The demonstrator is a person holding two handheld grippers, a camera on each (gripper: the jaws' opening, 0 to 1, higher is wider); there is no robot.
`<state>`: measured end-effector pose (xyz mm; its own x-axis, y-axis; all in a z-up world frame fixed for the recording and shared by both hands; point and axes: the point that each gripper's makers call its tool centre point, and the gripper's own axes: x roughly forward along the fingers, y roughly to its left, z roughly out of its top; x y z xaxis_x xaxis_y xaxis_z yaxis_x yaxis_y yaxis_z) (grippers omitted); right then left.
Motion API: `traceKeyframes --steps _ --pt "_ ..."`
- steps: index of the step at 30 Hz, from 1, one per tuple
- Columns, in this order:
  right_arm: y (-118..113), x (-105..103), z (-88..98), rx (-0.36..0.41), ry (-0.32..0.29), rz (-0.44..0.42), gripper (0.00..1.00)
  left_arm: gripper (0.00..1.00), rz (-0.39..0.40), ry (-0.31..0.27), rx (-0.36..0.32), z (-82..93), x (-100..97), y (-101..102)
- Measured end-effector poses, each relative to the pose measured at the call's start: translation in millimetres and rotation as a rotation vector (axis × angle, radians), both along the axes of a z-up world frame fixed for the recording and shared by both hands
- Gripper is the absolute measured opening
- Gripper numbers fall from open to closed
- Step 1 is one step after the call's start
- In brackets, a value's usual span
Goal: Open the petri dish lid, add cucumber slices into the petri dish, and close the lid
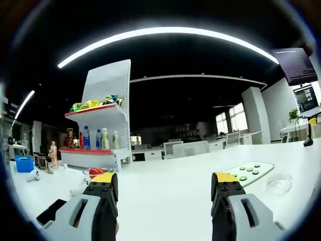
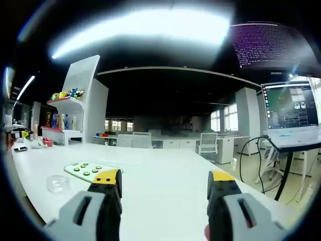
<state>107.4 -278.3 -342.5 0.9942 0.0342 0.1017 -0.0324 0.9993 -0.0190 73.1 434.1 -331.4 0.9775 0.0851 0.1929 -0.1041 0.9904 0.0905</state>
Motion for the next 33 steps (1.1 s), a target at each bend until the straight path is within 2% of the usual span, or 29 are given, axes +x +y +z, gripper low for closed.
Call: traceKeyframes --steps 16,27,33 --pt "-7.3 -10.2 1.9 0.014 -0.012 -0.012 0.68 0.75 0.002 -0.004 -0.007 -0.8 -4.9 -0.5" --pt "-10.4 -11.2 2.5 0.002 -0.001 -0.011 0.68 0.76 -0.01 -0.007 -0.011 1.3 -5.1 1.1" --pt "-9.9 -10.0 -1.0 -0.016 0.021 0.005 0.68 0.75 -0.033 -0.018 -0.04 1.2 -6.0 1.3"
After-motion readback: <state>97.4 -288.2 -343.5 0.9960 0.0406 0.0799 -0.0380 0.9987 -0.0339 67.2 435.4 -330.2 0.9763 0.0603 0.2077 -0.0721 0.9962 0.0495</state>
